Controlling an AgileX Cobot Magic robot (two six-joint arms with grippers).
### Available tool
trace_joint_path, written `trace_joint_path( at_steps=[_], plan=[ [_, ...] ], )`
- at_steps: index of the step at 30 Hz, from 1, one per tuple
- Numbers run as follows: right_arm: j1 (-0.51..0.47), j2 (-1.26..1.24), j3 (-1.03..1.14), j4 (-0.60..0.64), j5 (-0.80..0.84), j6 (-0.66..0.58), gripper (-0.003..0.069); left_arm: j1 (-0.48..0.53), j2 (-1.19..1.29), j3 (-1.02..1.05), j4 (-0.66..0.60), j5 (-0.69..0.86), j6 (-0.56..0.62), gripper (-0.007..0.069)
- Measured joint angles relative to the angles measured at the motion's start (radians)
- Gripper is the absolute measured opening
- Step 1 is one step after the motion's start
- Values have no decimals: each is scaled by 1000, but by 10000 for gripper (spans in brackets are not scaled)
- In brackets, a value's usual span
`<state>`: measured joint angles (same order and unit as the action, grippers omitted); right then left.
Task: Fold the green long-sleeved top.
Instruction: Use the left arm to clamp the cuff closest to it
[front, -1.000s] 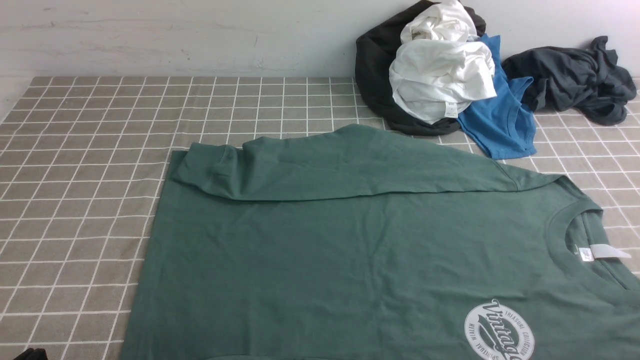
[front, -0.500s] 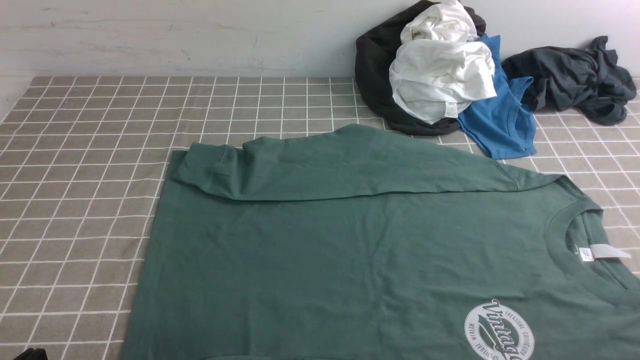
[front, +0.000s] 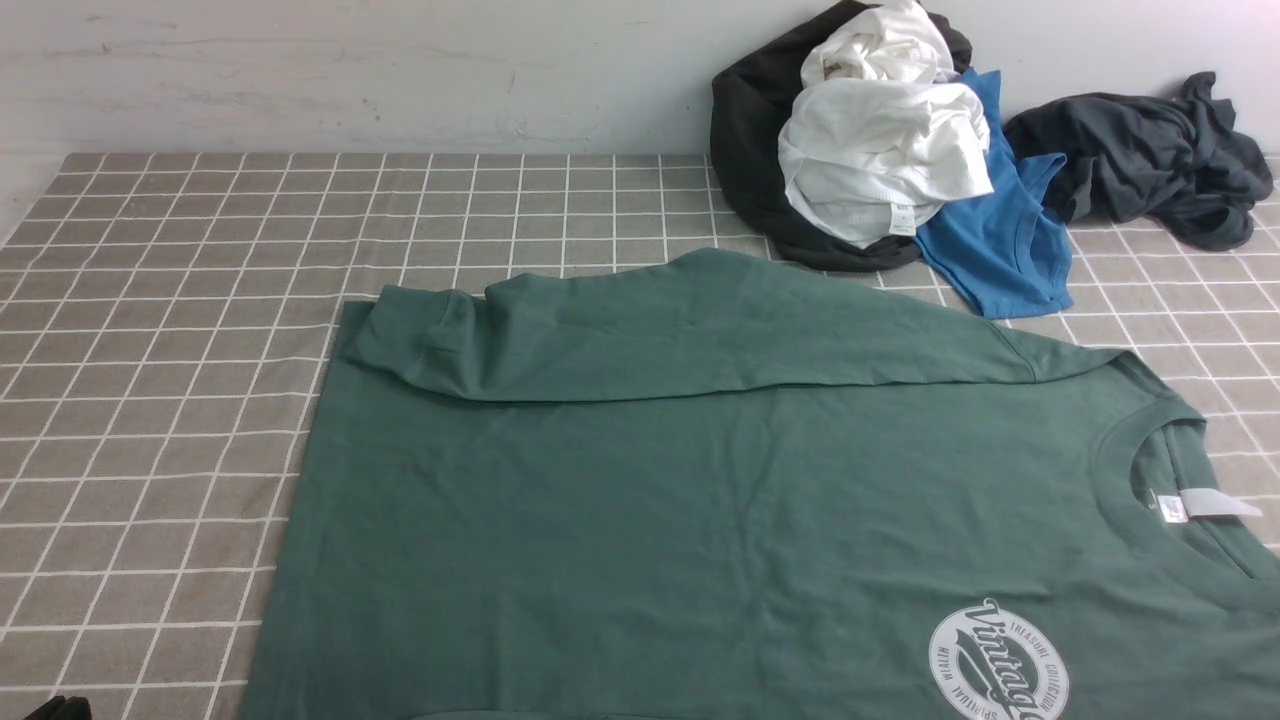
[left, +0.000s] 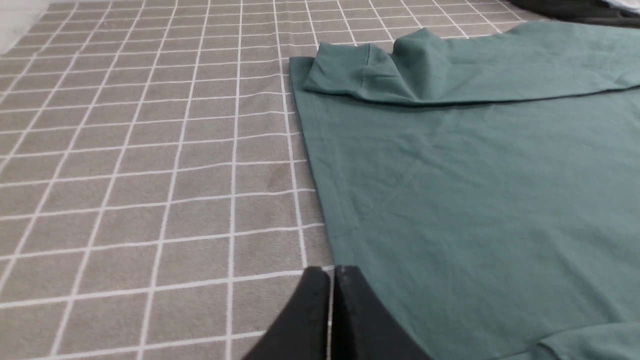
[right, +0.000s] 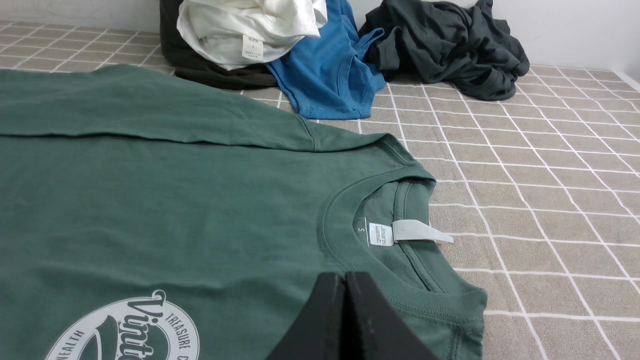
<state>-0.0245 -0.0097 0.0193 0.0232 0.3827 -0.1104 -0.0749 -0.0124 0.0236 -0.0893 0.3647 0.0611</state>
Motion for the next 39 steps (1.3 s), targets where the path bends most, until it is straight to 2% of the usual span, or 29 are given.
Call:
trace_joint_path(
  at_steps=[2, 7, 11, 15, 16, 17, 18, 19, 22, 23, 24, 27, 29, 34, 39],
  plan=[
    [0, 0, 0, 0, 0, 0, -16, 0, 0, 1, 53, 0, 14, -7],
    [0, 0, 0, 15, -3, 1, -16, 0, 0, 2, 89, 0, 21, -7],
    [0, 0, 1, 68, -3, 1, -16, 0, 0, 2, 89, -5, 13, -7],
    [0, 0, 1, 141, -3, 1, -16, 0, 0, 2, 24, -35, -37, -7],
    [0, 0, 1, 207, -3, 3, -16, 0, 0, 2, -41, -50, -79, -7],
    [0, 0, 2, 216, -3, 3, -16, 0, 0, 2, -41, -52, -85, -7],
    [0, 0, 3, 324, -3, 19, -16, 0, 0, 3, -175, -72, -168, -7],
    [0, 0, 3, 324, -3, 19, -16, 0, 0, 3, -175, -73, -177, -7],
    [0, 0, 6, 610, -5, 98, -16, 0, 0, 3, -434, -83, -320, -7],
    [0, 0, 5, 689, -10, 118, -16, 0, 0, 3, -487, -85, -343, -7],
    [0, 0, 5, 820, -14, 143, -16, 0, 0, 3, -549, -87, -363, -7],
    [0, 0, 5, 1002, -23, 145, -16, 0, 0, 3, -622, -95, -368, -7],
    [0, 0, 6, 1032, -27, 133, -16, 0, 0, 3, -631, -101, -368, -7],
    [0, 0, 7, 1065, -86, -11, -16, 0, 0, 3, -643, -109, -368, -7],
    [0, 0, 7, 1098, -129, -47, -16, 0, 0, 3, -645, -109, -326, -7]
  ],
)
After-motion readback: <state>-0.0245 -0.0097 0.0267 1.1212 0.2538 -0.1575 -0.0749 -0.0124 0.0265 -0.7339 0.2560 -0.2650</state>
